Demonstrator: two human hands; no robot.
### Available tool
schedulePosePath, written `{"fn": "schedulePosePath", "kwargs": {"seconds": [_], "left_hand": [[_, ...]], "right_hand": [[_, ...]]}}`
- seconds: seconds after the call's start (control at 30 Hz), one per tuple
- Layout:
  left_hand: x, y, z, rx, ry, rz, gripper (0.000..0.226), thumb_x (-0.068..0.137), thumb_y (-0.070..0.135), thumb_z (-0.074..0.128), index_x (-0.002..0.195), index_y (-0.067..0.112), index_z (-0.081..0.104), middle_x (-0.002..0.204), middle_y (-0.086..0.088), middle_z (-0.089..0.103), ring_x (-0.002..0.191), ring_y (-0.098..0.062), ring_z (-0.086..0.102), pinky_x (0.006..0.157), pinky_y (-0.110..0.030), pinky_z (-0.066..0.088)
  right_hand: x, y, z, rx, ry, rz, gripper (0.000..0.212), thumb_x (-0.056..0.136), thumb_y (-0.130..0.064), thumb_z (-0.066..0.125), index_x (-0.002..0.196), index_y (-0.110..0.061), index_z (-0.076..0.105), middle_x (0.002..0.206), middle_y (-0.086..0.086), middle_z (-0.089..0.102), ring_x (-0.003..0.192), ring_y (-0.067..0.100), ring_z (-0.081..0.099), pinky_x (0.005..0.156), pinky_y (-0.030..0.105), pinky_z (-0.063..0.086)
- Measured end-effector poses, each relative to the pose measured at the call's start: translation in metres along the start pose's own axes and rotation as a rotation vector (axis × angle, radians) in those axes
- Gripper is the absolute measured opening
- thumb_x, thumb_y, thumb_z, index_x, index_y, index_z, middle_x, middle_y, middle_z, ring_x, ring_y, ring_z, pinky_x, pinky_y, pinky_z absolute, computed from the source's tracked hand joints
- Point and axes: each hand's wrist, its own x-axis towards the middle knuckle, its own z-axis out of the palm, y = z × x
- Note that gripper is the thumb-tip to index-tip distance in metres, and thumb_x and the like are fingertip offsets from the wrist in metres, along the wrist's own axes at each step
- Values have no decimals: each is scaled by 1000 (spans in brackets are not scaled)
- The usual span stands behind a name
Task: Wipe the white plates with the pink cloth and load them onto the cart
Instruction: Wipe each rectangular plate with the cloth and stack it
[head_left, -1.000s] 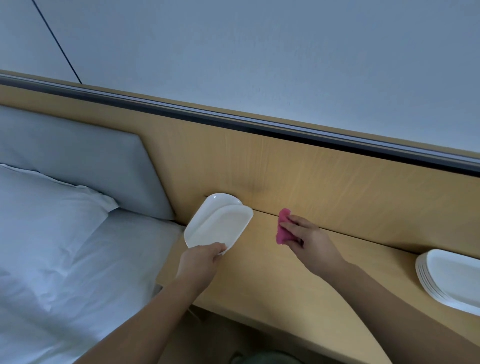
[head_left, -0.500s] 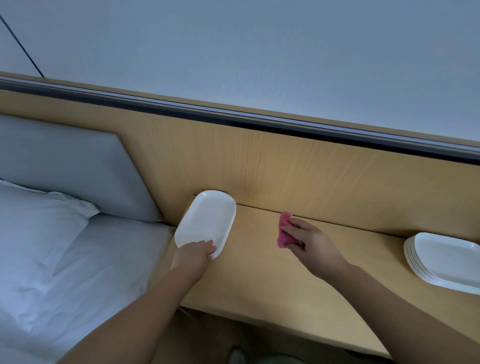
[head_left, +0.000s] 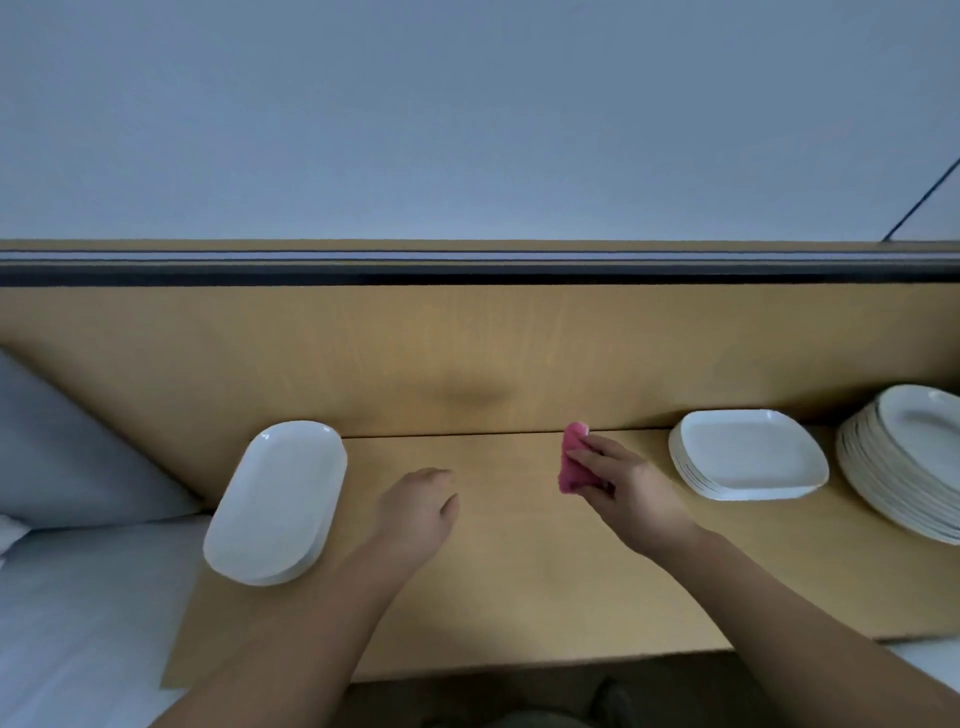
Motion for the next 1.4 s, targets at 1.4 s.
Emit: {"fn": "schedulePosePath", "kwargs": {"seconds": [1.4], "left_hand": [[150,311,152,-271,-73,-249,13,95,13,43,101,8,53,88,-3,55,79,-22,53,64,-28,36]], "right_hand": [[-63,274,-169,32,139,88,49,84,-6,71,130,-20,61,125,-9,59,103,9,59,77,23,50]]}}
